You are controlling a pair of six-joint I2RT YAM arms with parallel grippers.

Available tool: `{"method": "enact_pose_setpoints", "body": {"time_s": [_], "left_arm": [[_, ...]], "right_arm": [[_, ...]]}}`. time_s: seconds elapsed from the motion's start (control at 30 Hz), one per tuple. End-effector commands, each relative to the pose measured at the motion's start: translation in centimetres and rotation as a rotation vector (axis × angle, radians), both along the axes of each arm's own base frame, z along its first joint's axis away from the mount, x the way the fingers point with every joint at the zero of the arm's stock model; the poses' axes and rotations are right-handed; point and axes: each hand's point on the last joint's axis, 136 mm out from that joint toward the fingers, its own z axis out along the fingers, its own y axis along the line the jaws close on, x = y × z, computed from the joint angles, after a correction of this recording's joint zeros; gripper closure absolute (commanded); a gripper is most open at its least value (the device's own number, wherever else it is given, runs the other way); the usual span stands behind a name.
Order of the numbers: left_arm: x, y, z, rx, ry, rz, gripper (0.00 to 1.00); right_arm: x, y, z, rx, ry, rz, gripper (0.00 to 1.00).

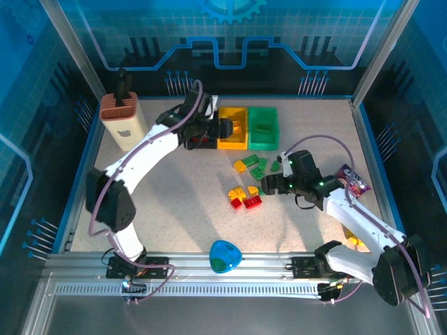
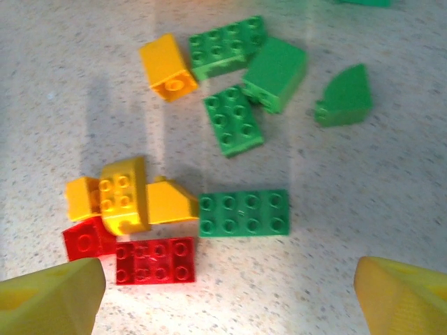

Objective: Sort the legos into containers by color
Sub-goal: Pick up the lego from the center of the table.

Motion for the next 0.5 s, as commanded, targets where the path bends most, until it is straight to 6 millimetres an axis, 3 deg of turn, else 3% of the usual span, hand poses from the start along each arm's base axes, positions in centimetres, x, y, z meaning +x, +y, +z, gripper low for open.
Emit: {"method": "enact_pose_setpoints", "body": {"time_s": [0.0, 0.07, 0.1, 0.47], "left_arm": [[-1.6, 1.2, -0.8, -0.036, -0.02, 0.043, 0.25], [-3.1, 2.1, -1.5, -0.037, -0.015, 0.059, 0.27], [-3.9, 2.7, -2.1, -0.031, -0.006, 0.072, 0.27], [-11.0, 7.0, -9.7, -0.052, 0.114, 0.206, 0.33]], "right_arm": [[1.1, 2.5, 1.7, -0.027, -0.051, 0.111, 0.09], [1.4, 3.6, 1.2, -0.048, -0.031, 0.151, 0.11], [2.1, 4.4, 1.9, -0.051, -0.04, 0.172, 0.12], [6.0, 9.7, -1.7, -0.199, 0.077, 0.318, 0.2]]}}
